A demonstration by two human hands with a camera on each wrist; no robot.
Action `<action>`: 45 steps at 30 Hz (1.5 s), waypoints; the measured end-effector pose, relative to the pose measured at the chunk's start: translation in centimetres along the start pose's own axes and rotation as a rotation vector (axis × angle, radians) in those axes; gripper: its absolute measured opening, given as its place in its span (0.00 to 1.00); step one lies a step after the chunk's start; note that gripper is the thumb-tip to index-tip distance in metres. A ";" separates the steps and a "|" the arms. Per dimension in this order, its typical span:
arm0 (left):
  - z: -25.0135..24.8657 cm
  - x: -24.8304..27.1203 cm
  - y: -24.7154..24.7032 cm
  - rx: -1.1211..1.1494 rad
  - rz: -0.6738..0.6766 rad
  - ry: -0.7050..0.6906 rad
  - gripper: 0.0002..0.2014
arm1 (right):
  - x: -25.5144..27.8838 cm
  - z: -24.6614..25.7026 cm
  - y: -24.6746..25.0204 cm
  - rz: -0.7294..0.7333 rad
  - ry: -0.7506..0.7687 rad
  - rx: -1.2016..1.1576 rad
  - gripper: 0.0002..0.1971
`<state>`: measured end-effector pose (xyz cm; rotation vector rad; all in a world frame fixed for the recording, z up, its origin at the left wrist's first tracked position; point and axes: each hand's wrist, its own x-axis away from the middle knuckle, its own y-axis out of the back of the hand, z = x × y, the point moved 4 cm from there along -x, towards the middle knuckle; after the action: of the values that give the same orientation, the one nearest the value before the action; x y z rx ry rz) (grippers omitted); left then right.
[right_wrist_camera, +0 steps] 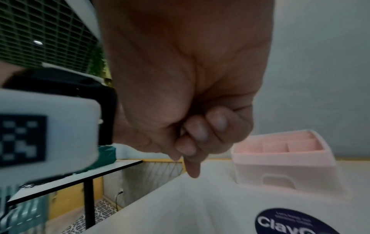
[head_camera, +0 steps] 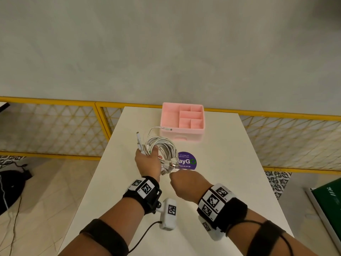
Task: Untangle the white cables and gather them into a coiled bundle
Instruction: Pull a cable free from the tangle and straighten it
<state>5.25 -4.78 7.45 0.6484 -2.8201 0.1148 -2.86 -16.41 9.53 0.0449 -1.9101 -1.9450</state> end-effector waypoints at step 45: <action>1.4 2.6 -1.3 0.012 0.545 0.297 0.12 | -2.2 -1.4 5.2 -0.328 -0.052 -0.311 0.17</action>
<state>3.23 -7.21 6.77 -0.1439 -2.6243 0.2960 1.00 -16.92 13.91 0.2327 -1.6914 -2.4631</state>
